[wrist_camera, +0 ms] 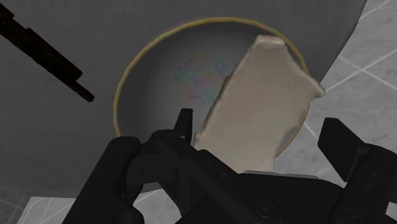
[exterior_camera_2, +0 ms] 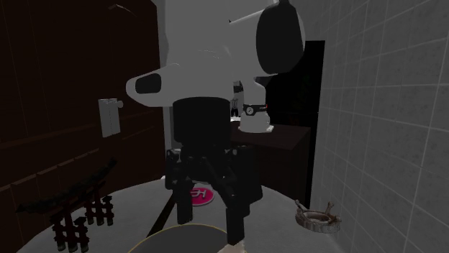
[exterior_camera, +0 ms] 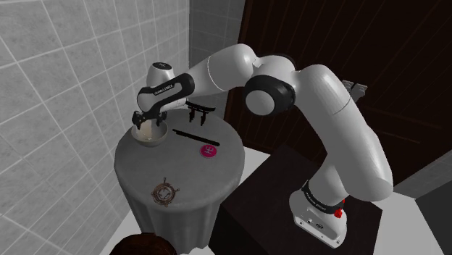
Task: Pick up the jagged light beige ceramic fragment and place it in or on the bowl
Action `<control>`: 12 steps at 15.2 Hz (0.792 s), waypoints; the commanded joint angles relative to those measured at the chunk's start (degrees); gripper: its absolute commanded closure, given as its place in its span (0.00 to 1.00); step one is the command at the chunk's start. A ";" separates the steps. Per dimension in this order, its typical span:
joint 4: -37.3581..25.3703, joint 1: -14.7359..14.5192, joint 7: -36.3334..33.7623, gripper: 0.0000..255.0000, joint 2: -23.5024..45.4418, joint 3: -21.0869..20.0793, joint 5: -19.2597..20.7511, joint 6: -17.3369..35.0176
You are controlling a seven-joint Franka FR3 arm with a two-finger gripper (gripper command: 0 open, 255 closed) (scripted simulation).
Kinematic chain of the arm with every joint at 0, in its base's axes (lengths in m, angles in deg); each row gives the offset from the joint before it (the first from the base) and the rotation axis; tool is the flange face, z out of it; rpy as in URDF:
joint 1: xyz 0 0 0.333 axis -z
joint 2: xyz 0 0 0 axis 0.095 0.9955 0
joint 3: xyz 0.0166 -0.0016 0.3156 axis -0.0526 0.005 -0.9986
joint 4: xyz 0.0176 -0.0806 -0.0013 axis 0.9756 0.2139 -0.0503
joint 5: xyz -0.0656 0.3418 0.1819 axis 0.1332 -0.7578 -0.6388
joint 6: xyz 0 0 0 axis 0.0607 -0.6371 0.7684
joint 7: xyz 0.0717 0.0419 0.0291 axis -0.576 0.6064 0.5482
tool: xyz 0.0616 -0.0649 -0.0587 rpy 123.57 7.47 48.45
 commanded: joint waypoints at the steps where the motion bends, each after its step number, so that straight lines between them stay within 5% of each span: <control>1: 1.55 -0.02 0.10 0.00 -1.99 0.20 0.08 -0.48; 4: 5.42 -0.22 0.16 0.00 -7.25 0.82 0.43 -1.96; 12: 5.42 -0.22 0.16 0.00 -7.25 0.81 0.43 -1.96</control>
